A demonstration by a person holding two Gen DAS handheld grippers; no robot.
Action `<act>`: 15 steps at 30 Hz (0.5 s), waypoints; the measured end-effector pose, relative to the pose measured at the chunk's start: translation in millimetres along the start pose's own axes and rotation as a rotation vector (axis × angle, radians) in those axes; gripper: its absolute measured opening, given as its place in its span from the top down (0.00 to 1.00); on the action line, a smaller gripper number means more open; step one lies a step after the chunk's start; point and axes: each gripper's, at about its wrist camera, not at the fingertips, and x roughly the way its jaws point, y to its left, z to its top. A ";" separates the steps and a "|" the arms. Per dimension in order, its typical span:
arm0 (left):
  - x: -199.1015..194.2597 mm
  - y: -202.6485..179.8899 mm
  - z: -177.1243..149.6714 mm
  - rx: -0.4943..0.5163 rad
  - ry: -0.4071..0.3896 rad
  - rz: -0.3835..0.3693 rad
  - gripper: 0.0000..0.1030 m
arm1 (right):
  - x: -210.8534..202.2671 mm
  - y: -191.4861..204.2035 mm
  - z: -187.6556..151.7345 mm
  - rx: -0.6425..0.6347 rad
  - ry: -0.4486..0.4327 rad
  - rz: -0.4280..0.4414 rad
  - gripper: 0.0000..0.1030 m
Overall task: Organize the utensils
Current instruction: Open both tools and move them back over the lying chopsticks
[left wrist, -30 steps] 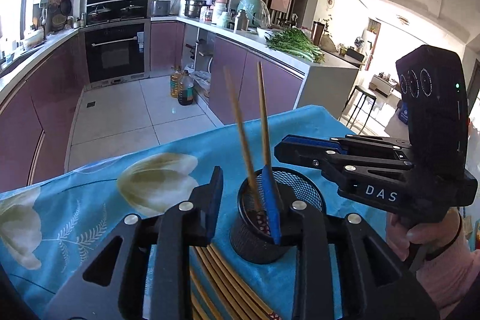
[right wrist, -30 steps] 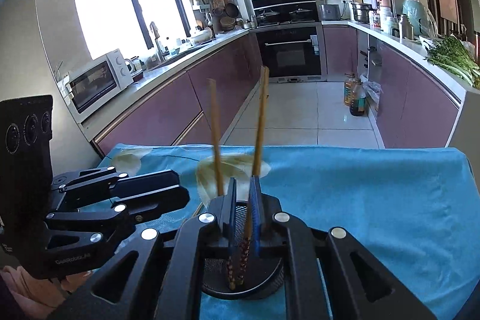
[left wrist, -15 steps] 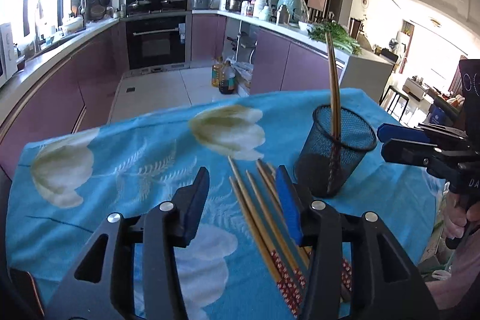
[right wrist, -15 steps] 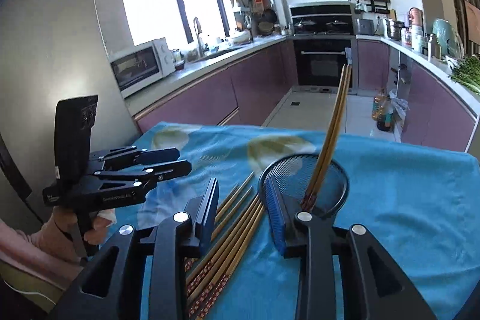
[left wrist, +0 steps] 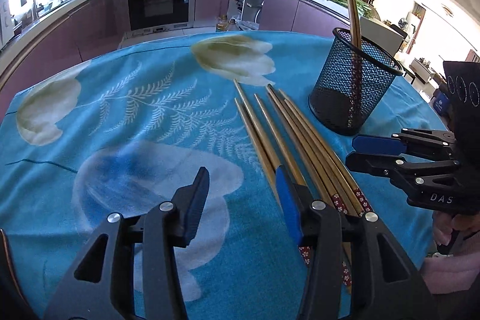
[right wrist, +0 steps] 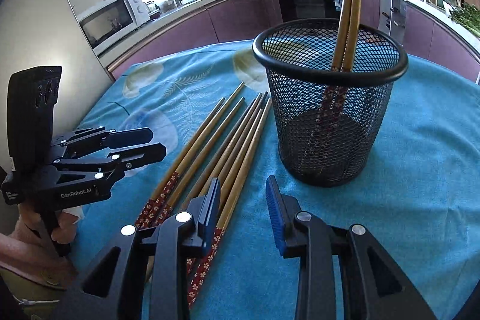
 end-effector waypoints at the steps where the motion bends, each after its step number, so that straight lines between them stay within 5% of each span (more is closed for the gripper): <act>1: 1.2 -1.3 0.2 0.004 0.003 -0.002 0.55 | -0.4 -0.1 -0.9 -0.002 0.000 -0.006 0.71; 15: 12.5 -7.4 1.3 0.024 0.037 0.023 0.54 | 9.2 -0.4 -3.4 -0.018 0.016 -0.051 0.72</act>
